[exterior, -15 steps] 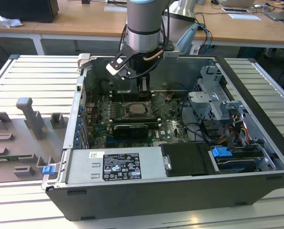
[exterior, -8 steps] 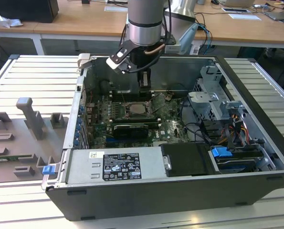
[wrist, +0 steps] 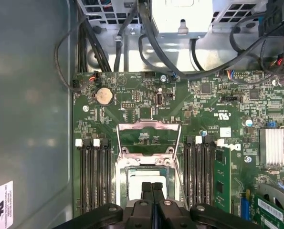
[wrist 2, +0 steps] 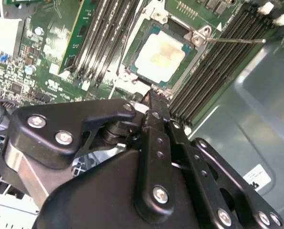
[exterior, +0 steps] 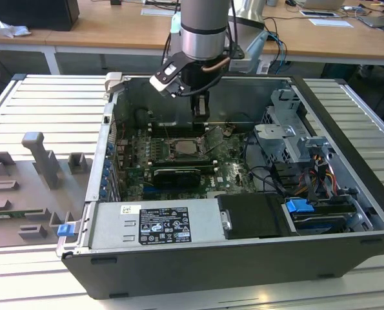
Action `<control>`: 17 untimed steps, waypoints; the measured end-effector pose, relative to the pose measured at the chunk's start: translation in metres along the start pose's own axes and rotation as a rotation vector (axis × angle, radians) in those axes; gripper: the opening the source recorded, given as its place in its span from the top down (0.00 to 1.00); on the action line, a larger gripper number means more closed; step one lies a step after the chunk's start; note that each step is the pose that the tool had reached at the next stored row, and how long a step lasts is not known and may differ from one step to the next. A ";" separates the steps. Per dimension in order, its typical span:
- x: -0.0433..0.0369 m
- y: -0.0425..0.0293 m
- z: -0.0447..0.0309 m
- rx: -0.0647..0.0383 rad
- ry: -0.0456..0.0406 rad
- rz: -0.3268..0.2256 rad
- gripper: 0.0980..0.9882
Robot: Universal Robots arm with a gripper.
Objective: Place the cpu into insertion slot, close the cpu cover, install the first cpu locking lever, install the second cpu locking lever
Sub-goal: 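Close the cpu cover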
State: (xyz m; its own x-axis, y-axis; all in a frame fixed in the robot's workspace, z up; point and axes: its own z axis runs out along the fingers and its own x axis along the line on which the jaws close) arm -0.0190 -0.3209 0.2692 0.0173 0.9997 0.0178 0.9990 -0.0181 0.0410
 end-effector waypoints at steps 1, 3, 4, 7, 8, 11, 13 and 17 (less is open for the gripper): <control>0.0000 0.0002 -0.0007 0.000 0.0001 0.000 0.99; 0.0002 0.0097 -0.0005 0.002 0.0001 0.000 0.99; 0.0003 0.0176 -0.0002 0.006 0.0000 0.000 0.99; 0.0006 0.0319 0.0004 0.012 -0.0003 0.000 0.99; 0.0006 0.0340 0.0007 0.012 -0.0001 -0.001 0.99; 0.0006 0.0357 0.0012 0.012 0.0002 -0.009 0.99; 0.0007 0.0376 0.0014 0.012 0.0002 -0.012 0.99; 0.0008 0.0433 0.0018 0.012 0.0004 -0.012 0.99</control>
State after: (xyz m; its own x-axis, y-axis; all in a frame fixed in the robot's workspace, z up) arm 0.0244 -0.3209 0.2693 0.0053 0.9998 0.0179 0.9996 -0.0059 0.0290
